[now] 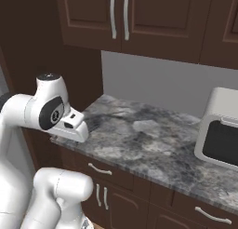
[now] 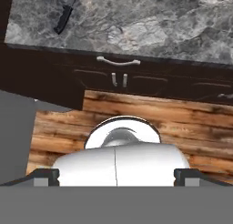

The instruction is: Retrieve the butter from the fridge and place it on a plate on the dining table. Then retrieve the butter knife by the fridge and place it near the plate.

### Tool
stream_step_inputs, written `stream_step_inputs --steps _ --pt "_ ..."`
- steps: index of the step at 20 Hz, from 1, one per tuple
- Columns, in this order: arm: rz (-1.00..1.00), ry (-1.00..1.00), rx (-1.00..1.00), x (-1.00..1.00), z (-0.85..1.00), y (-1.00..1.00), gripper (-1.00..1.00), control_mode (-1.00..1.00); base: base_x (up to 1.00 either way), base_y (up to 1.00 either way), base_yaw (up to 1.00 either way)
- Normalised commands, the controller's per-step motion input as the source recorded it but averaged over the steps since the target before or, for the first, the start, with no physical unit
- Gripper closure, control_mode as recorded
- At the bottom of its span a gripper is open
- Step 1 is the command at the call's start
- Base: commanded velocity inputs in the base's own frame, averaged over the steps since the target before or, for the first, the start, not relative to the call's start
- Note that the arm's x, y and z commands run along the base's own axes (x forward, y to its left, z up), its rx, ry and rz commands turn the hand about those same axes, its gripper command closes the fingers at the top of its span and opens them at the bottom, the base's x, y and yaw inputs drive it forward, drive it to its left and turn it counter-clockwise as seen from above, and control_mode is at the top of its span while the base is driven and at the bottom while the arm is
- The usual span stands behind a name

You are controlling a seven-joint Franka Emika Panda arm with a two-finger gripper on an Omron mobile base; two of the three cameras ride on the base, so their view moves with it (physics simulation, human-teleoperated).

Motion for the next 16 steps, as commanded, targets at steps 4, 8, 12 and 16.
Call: stream_step_inputs --steps 4,8,12,16 --pt "-0.24 0.03 0.15 0.34 -0.22 0.38 -1.00 -1.00 0.00 0.00 0.00" --pt "-0.33 -0.01 0.02 0.37 -0.28 0.57 -1.00 -1.00 0.00 0.00 0.00" --pt "-0.11 0.00 0.00 0.33 -0.09 0.28 -1.00 -1.00 0.00 0.00 0.00" --pt "-0.07 -0.01 0.00 0.54 -0.17 0.08 -1.00 -1.00 0.00 0.00 0.00"
